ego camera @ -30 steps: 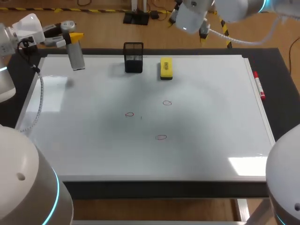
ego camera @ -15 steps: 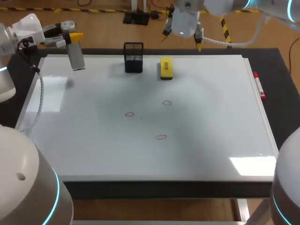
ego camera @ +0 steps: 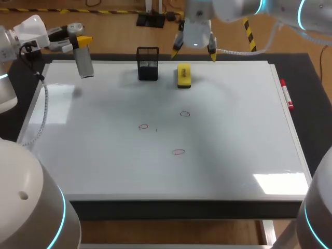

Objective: Pick up the inspection probe, press it on each red-marked spot on the whiteboard one by one, put down the probe, pick up the eraser, and wipe off all the red marks.

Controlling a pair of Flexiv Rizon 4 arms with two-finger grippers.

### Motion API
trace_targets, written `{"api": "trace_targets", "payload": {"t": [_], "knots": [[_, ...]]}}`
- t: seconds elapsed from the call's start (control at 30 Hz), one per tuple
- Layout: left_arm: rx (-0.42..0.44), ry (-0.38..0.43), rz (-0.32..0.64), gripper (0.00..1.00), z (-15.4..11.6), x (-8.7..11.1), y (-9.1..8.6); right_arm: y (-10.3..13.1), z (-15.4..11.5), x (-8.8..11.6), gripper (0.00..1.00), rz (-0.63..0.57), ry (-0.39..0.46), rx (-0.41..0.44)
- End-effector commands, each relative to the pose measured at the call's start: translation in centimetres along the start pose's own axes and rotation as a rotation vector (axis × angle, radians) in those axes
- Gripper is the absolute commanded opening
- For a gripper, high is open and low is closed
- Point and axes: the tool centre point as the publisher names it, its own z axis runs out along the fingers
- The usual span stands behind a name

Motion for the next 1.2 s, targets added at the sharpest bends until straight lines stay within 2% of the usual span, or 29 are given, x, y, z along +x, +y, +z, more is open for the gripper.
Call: {"api": "trace_targets", "payload": {"t": [0.03, 0.4, 1.2], "knots": [[0.001, -0.001, 0.001, 0.0, 0.0, 0.0, -0.1, 0.0, 1.1, -0.5, 1.0, -0.006, 0.009, -0.016], [0.001, -0.001, 0.001, 0.0, 0.0, 0.0, -0.1, 1.0, 3.1, -1.0, 1.0, -0.039, -0.013, -0.045], [0.001, -0.001, 0.001, 0.0, 0.0, 0.0, -0.1, 1.5, 4.3, -1.7, 1.0, -0.093, 0.016, -0.059]]}}
